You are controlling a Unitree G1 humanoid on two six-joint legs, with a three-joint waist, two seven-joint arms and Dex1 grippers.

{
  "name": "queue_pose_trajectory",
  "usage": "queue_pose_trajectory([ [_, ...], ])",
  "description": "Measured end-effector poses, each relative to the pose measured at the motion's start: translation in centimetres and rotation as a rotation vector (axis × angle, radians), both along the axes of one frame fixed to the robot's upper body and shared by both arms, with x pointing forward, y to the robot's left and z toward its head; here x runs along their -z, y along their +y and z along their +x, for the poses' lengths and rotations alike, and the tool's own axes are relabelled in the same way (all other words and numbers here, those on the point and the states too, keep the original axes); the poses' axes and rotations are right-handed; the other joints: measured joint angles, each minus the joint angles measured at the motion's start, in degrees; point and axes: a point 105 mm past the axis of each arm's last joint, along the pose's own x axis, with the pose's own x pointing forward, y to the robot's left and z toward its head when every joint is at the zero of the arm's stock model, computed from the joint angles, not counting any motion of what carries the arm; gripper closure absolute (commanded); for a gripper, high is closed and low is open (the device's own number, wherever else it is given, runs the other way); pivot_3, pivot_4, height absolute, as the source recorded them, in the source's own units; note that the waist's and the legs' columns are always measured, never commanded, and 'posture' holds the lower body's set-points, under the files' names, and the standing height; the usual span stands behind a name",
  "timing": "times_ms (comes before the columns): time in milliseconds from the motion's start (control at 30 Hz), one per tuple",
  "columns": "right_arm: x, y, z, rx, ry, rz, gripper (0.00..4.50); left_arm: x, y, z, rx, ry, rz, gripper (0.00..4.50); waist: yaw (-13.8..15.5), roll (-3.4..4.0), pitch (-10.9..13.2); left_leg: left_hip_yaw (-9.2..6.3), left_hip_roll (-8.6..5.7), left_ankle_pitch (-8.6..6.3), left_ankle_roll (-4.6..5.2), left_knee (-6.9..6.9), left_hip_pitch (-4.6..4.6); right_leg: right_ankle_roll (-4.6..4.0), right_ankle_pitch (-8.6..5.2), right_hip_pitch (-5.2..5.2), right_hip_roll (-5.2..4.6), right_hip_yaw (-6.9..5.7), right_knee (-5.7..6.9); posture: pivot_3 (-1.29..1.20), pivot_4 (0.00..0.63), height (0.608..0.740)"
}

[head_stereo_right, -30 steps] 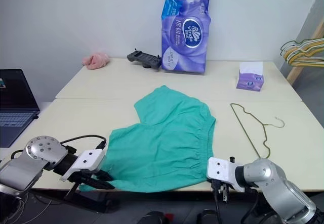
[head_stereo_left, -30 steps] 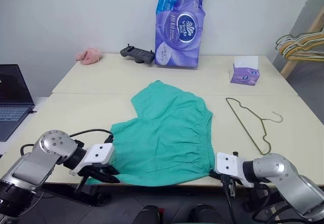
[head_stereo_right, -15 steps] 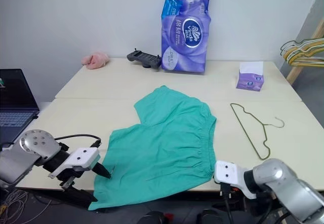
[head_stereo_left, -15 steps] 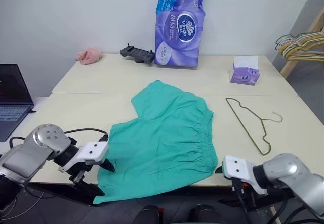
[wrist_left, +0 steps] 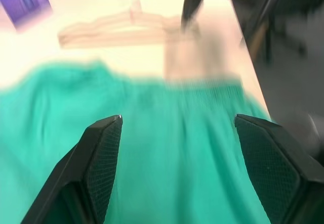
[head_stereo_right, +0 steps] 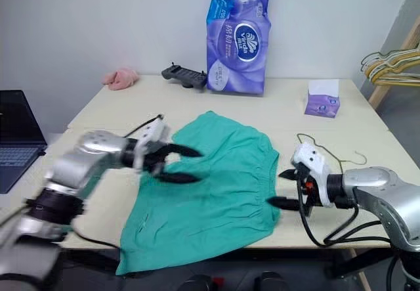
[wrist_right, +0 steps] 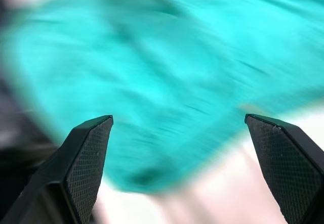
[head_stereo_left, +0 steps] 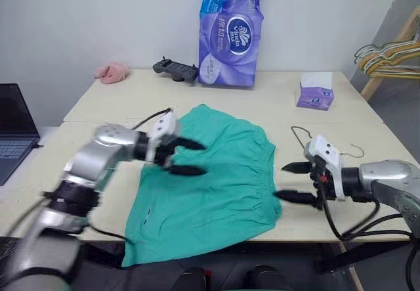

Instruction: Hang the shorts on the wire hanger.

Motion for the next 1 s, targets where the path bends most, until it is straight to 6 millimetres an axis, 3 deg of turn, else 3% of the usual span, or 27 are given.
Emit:
queue_pose_trajectory([
  [200,1.7,-6.2,1.7,0.369,-0.046,-0.099,0.06,1.9,-4.6,-1.0,-0.010,0.018,-0.104,0.76,-1.8,0.09,0.0,0.20,-0.01,-0.06,0.05,0.03,0.09,0.05,0.01,0.06,0.01,0.15,-0.02,-0.15,0.038,0.740],
  [433,2.1,-12.4,1.7,0.568,-0.009,-0.195,0.06,3.1,-8.6,-1.6,0.032,-0.075,-0.101,0.76,-3.3,0.36,-0.2,0.40,0.03,-0.12,0.17,-0.01,0.18,0.07,0.00,0.14,0.09,0.22,-0.05,-0.20,0.040,0.740],
  [567,2.6,-13.8,2.5,0.627,0.043,-0.153,0.06,3.9,-11.2,-1.5,0.012,-0.096,-0.119,0.76,-4.4,0.44,-0.3,0.52,0.05,-0.17,0.26,-0.02,0.19,0.08,-0.01,0.15,0.13,0.28,-0.04,-0.18,0.045,0.740],
  [700,2.7,-13.7,3.5,0.624,0.082,-0.101,0.06,3.5,-12.6,-1.4,0.007,-0.121,-0.137,0.76,-5.0,0.47,-0.3,0.55,0.10,-0.25,0.40,-0.02,0.18,0.11,-0.03,0.15,0.19,0.30,-0.02,-0.16,0.048,0.740],
  [1000,4.6,-11.9,5.2,0.503,0.147,-0.107,0.06,4.9,-11.4,-0.4,-0.085,-0.139,-0.063,0.76,-5.5,0.54,-0.3,0.48,0.09,-0.26,0.41,-0.02,0.21,0.16,-0.05,0.15,0.16,0.32,-0.02,-0.12,0.041,0.740],
])
